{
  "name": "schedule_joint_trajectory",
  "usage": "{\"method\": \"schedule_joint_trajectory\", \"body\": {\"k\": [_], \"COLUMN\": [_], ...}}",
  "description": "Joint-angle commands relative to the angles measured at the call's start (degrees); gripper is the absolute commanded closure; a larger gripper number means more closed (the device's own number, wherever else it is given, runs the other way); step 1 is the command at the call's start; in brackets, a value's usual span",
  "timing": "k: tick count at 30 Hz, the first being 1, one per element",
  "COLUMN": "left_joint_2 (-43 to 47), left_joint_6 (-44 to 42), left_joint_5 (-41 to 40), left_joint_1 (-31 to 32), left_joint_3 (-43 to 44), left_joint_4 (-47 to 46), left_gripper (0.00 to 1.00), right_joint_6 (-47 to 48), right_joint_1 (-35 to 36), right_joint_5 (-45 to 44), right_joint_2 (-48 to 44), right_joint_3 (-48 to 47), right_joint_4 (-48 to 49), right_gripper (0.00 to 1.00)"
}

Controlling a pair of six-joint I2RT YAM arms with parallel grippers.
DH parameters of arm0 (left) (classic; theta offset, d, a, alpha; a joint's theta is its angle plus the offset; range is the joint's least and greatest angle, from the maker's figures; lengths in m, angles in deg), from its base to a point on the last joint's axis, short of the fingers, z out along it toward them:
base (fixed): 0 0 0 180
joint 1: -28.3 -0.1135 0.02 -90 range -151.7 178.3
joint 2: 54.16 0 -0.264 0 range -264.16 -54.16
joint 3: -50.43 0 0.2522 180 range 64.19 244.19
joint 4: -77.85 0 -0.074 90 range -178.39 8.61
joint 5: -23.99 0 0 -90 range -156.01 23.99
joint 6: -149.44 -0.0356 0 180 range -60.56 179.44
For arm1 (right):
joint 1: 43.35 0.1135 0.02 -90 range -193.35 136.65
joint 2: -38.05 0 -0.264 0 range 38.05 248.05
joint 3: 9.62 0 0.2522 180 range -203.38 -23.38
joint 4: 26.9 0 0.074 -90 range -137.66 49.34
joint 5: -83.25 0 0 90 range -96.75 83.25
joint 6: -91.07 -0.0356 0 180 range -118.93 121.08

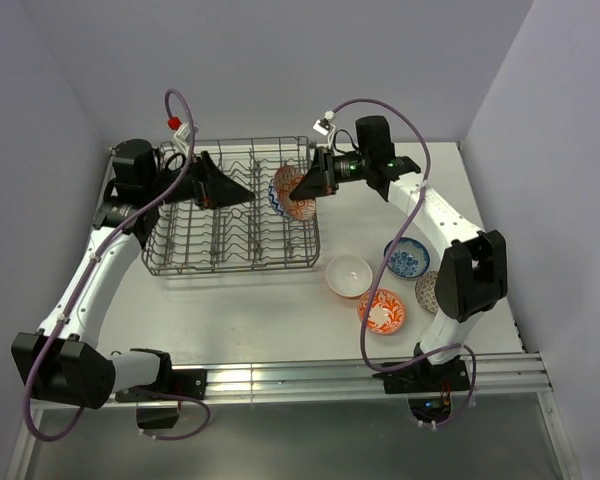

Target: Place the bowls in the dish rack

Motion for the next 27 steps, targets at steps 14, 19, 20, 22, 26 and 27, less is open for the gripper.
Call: {"method": "schedule_joint_trajectory", "body": {"k": [14, 19, 20, 22, 26, 27], "left_joint_2": [-2.7, -1.0, -0.9, -0.9, -0.7, -0.7], "left_joint_6": [23.8, 25.5, 25.3, 23.9, 24.0, 24.3], "left_joint_5": [-5.7, -9.3, -10.0, -12.9, -15.1, -15.1], "left_joint_1": [6.1, 7.4, 7.7, 7.8, 7.8, 7.8], "left_joint_3": [-5.1, -7.6, -7.9, -7.5, -7.6, -7.9], "left_joint_4": [-16.4, -18.3, -18.0, -15.6, -16.6, -17.2], "left_gripper": [0.01, 0.01, 0.01, 0.00, 0.00, 0.00], "right_joint_6": [-13.5, -13.2, -13.6, -13.9, -13.4, -13.4], "right_joint_1": [0.3, 0.7, 0.8, 1.0, 1.4, 1.4], "right_joint_5": [-5.2, -5.5, -5.4, -5.1, -5.2, -5.4], "right_joint_2": [-1.4, -1.3, -1.4, -1.3, -1.5, -1.6], "right_joint_3": [4.5, 5.7, 5.8, 6.1, 6.4, 6.6], "right_joint_4": [17.2, 17.2, 17.4, 17.6, 17.4, 17.3], "right_gripper": [1.00, 1.00, 1.00, 1.00, 1.00, 1.00]}}
